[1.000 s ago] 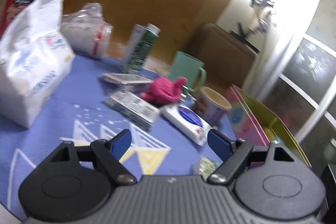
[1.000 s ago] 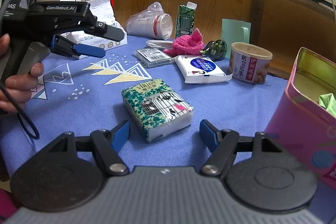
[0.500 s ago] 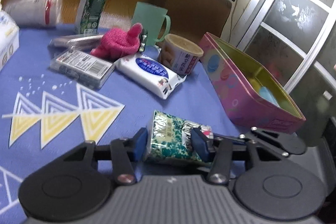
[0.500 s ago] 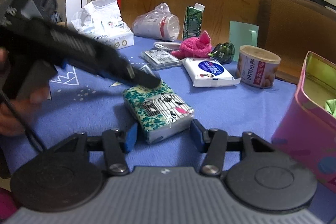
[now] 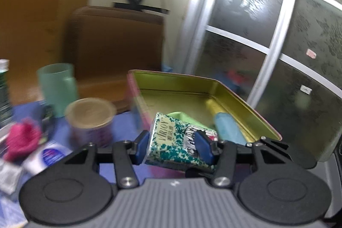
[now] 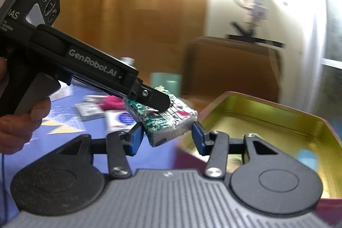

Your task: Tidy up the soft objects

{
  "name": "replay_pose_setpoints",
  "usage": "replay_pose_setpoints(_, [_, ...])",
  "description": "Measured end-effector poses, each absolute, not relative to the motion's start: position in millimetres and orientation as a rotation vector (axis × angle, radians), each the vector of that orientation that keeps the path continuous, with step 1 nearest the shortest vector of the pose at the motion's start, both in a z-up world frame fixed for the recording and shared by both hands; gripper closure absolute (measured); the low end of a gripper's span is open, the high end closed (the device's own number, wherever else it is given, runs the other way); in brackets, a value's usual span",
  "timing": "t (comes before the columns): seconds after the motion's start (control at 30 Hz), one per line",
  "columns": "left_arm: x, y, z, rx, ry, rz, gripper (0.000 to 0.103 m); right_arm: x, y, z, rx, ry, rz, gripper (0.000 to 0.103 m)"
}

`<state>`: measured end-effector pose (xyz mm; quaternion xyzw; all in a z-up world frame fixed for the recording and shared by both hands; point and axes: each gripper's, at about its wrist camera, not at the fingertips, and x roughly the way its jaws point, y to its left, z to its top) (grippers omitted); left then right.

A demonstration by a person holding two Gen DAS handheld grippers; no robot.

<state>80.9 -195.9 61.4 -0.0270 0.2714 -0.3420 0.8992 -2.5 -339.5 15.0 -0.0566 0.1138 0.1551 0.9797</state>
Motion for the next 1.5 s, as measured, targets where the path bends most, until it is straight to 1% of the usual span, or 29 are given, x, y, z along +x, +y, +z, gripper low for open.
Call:
replay_pose_setpoints(0.17, [96, -243, 54, -0.010, 0.585, -0.730, 0.055, 8, -370, 9, -0.083, 0.266, 0.217, 0.051])
replay_pose_setpoints(0.33, [105, -263, 49, 0.006, 0.604, -0.714, 0.055, 15, -383, 3, -0.047, 0.294, 0.194, 0.051])
replay_pose_setpoints(0.4, [108, -267, 48, 0.015, 0.610, -0.706, 0.057, 18, -384, 1, -0.044, 0.292, 0.186, 0.052])
replay_pose_setpoints(0.43, [110, -270, 47, 0.019, 0.620, -0.709, 0.057, 19, -384, 1, -0.044, 0.288, 0.181, 0.055])
replay_pose_setpoints(0.47, [110, -272, 46, 0.024, 0.619, -0.701, 0.057, 21, -383, 1, -0.046, 0.284, 0.173, 0.055])
replay_pose_setpoints(0.57, [111, -277, 45, 0.044, 0.612, -0.673, 0.050, 26, -384, 0, -0.036, 0.291, 0.164, 0.055])
replay_pose_setpoints(0.6, [111, -278, 44, 0.043, 0.611, -0.666, 0.046, 28, -382, 0, -0.045, 0.287, 0.143, 0.055])
replay_pose_setpoints(0.67, [109, -277, 44, 0.048, 0.602, -0.655, 0.046, 29, -379, -3, -0.081, 0.266, 0.094, 0.055])
replay_pose_setpoints(0.7, [107, -277, 44, 0.055, 0.599, -0.649, 0.043, 29, -378, -4, -0.087, 0.263, 0.084, 0.055])
replay_pose_setpoints(0.73, [104, -276, 44, 0.062, 0.591, -0.639, 0.037, 29, -380, -4, -0.082, 0.263, 0.081, 0.055])
replay_pose_setpoints(0.8, [97, -271, 47, 0.063, 0.562, -0.623, 0.033, 28, -382, -4, -0.060, 0.260, 0.081, 0.055])
replay_pose_setpoints(0.87, [89, -262, 52, 0.050, 0.538, -0.623, 0.032, 25, -384, -2, -0.035, 0.249, 0.084, 0.055])
replay_pose_setpoints(1.0, [71, -229, 60, -0.007, 0.481, -0.591, 0.021, 14, -384, 2, 0.021, 0.203, 0.098, 0.055])
replay_pose_setpoints(1.03, [67, -218, 60, -0.017, 0.468, -0.571, 0.020, 12, -382, 4, 0.028, 0.193, 0.102, 0.055])
replay_pose_setpoints(1.17, [59, -173, 54, -0.068, 0.462, -0.476, 0.020, 7, -367, 8, 0.023, 0.150, 0.147, 0.055])
replay_pose_setpoints(1.3, [60, -123, 41, -0.146, 0.500, -0.354, 0.020, 3, -341, 11, 0.003, 0.135, 0.234, 0.055])
replay_pose_setpoints(1.5, [60, -61, 20, -0.177, 0.551, -0.142, 0.020, 6, -293, 4, -0.022, 0.222, 0.399, 0.055])
